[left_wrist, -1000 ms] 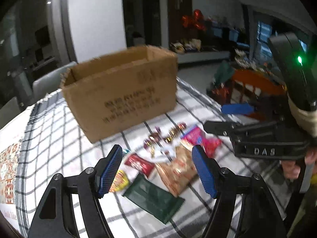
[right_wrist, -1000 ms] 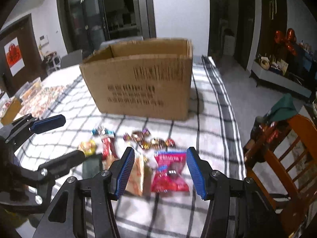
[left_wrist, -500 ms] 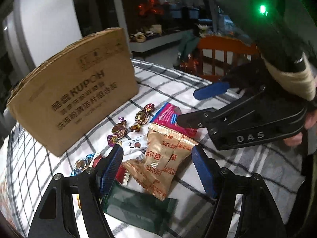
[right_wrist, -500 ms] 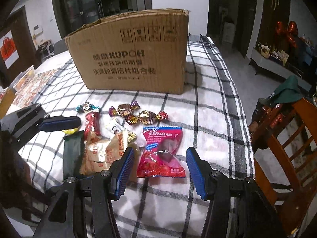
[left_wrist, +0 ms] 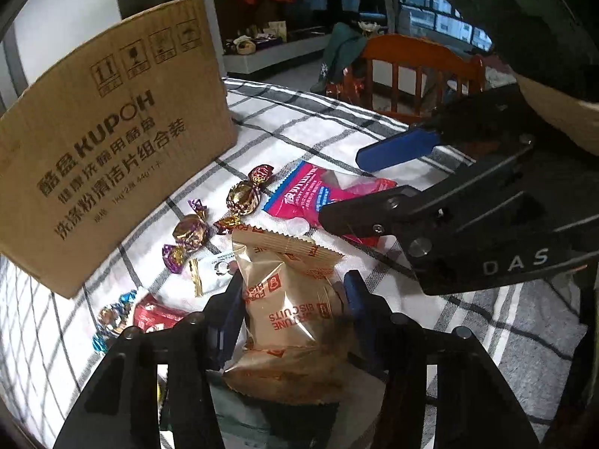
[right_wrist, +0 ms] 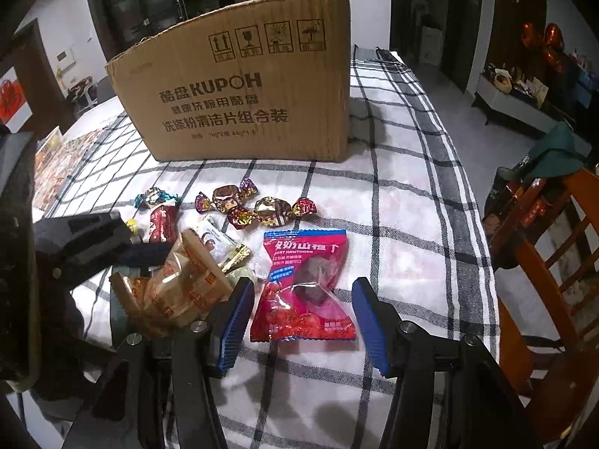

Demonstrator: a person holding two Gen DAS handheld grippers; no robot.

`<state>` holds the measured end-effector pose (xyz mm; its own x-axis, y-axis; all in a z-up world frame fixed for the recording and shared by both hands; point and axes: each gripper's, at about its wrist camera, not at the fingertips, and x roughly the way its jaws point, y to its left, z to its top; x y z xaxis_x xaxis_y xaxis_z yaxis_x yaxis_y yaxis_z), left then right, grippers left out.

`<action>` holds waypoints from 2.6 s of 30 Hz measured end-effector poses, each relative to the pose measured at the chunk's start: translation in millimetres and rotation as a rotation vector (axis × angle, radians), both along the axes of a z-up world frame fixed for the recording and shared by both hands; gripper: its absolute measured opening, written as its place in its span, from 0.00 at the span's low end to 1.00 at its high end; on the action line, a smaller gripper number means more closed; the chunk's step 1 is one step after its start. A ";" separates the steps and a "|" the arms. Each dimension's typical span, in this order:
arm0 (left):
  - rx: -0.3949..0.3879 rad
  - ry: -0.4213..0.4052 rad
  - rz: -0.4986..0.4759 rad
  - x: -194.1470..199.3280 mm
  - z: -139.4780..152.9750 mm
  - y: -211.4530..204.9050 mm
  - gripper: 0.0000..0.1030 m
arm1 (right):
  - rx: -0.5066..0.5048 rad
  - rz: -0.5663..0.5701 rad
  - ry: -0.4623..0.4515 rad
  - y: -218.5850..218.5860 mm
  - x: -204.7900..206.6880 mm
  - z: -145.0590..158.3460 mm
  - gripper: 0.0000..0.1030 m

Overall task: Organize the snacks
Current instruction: 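Grasp the gold fortune biscuit pack with the left tool while the right tool grasps the red hawthorn bag, then lift both held packs and carry them over the box, then open both tools to drop the packs into the box and withdraw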

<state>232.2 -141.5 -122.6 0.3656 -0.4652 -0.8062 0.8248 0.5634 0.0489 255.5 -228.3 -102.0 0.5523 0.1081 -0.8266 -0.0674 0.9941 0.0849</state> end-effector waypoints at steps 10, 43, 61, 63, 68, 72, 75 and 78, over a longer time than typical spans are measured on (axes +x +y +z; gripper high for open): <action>-0.050 0.036 0.162 -7.6 22.0 26.6 0.43 | 0.010 -0.001 0.004 0.5 4.0 -2.1 0.54; -0.199 0.070 0.497 11.0 53.0 61.1 0.43 | -0.012 -0.046 -0.104 13.8 -13.5 35.2 0.37; -0.355 -0.050 0.517 21.9 140.9 87.7 0.43 | 0.099 -0.020 -0.321 36.5 -8.8 127.6 0.37; -0.365 -0.070 0.523 27.9 149.5 90.5 0.43 | 0.101 -0.022 -0.346 39.1 -5.1 137.0 0.37; -0.377 -0.124 0.524 42.0 169.7 94.0 0.43 | 0.087 -0.018 -0.403 46.3 3.7 157.3 0.37; -0.381 -0.152 0.517 56.7 182.1 96.2 0.43 | 0.098 -0.021 -0.440 47.3 14.4 170.9 0.37; -0.378 -0.164 0.520 69.0 185.4 97.2 0.43 | 0.098 -0.018 -0.456 49.8 25.3 177.8 0.37; -0.372 -0.164 0.522 81.6 185.8 96.4 0.43 | 0.090 0.000 -0.457 51.3 39.6 180.8 0.37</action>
<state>313.8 -45.1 63.2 0.7226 -0.4308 -0.5406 0.4375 0.8905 -0.1249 295.1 -177.0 78.8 0.8577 0.1684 -0.4858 -0.1179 0.9841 0.1329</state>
